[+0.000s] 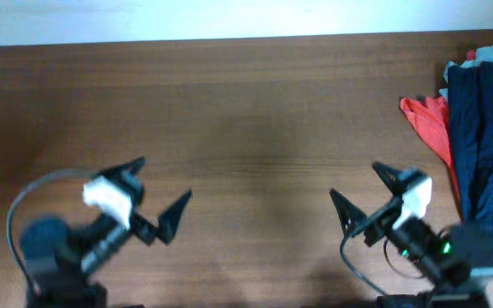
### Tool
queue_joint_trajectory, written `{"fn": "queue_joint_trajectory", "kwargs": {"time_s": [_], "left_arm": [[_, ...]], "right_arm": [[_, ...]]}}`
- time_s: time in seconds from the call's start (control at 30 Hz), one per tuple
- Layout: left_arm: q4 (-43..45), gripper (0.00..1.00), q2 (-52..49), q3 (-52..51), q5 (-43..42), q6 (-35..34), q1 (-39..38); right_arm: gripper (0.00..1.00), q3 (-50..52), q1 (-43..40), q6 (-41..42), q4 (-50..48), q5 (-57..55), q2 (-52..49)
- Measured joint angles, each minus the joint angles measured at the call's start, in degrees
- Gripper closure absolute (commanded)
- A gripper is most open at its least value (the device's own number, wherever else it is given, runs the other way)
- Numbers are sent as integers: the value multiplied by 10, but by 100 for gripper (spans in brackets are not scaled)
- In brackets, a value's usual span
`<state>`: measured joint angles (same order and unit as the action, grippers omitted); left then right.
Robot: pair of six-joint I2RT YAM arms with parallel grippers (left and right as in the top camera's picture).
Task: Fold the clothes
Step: 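Reach the right gripper into the clothes pile and grasp the navy shorts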
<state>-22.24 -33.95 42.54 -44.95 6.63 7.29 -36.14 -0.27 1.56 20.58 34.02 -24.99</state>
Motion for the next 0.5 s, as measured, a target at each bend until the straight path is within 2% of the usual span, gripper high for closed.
{"fn": "queue_joint_trajectory", "kwargs": {"time_s": [0.13,0.23,0.4,0.5], "left_arm": [[-122,0,-160,139,-12,-6,-1],[-143,0,-242,170,-28,-7,0],[-172,0,-326,171,-36,-8,-1],[-229,0,-350,180,21,-9,-5]], "right_arm": [[1,-79,0,2,50,97,-91],[1,-85,0,4,64,143,-145],[2,-91,-16,74,104,101,-232],[1,-143,-68,101,203,30,-312]]}}
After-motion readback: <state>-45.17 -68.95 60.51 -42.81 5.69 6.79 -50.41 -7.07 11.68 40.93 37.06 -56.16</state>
